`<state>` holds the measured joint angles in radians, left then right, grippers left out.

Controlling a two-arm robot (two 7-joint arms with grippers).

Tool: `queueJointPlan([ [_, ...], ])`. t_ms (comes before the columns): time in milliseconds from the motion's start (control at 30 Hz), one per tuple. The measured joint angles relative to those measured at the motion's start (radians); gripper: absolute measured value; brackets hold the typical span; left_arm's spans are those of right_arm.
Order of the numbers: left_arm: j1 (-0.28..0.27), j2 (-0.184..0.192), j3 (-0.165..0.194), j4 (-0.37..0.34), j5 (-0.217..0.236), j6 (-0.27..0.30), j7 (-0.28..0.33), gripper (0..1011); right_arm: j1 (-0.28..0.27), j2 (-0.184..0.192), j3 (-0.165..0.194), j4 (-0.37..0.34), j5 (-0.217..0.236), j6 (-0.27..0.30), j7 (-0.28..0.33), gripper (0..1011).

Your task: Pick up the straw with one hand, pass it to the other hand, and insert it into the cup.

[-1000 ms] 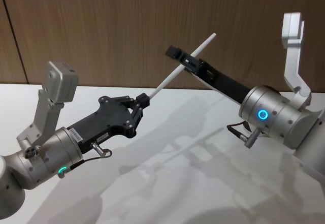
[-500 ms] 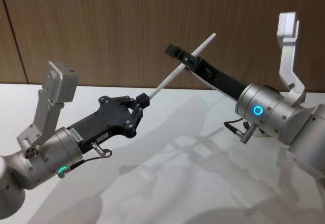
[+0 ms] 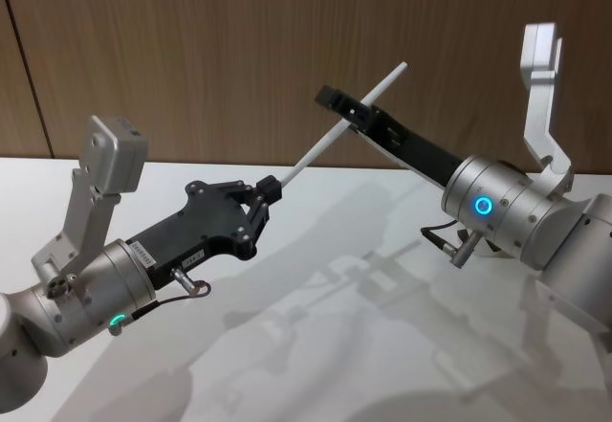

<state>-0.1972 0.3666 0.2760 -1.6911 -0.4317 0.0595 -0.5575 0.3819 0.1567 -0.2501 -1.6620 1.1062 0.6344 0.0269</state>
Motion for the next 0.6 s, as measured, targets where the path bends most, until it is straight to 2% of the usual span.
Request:
queueJointPlan([
  [67, 0.000, 0.000, 0.000, 0.000, 0.000, 0.000, 0.000, 12, 0.000, 0.000, 0.000, 0.001, 0.000, 0.000, 0.000, 702],
  [100, 0.000, 0.000, 0.000, 0.000, 0.000, 0.000, 0.000, 12, 0.001, 0.000, 0.000, 0.002, 0.000, -0.001, 0.000, 702],
  [333, 0.000, 0.000, 0.000, 0.000, 0.000, 0.000, 0.000, 12, 0.002, 0.001, -0.001, 0.004, 0.000, -0.002, -0.001, 459],
  [400, 0.000, 0.000, 0.000, 0.000, 0.000, 0.000, 0.000, 12, 0.002, 0.001, -0.001, 0.005, 0.000, -0.003, -0.001, 418],
  [433, 0.000, 0.000, 0.000, 0.000, 0.000, 0.000, 0.000, 12, 0.002, 0.001, -0.001, 0.005, 0.000, -0.003, -0.001, 355],
  [533, 0.000, 0.000, 0.000, 0.000, 0.000, 0.000, 0.000, 13, 0.003, 0.001, -0.002, 0.005, 0.000, -0.003, -0.002, 299],
  [600, 0.000, 0.000, 0.000, 0.000, 0.000, 0.000, 0.000, 12, 0.003, 0.001, -0.002, 0.006, 0.000, -0.003, -0.002, 219],
])
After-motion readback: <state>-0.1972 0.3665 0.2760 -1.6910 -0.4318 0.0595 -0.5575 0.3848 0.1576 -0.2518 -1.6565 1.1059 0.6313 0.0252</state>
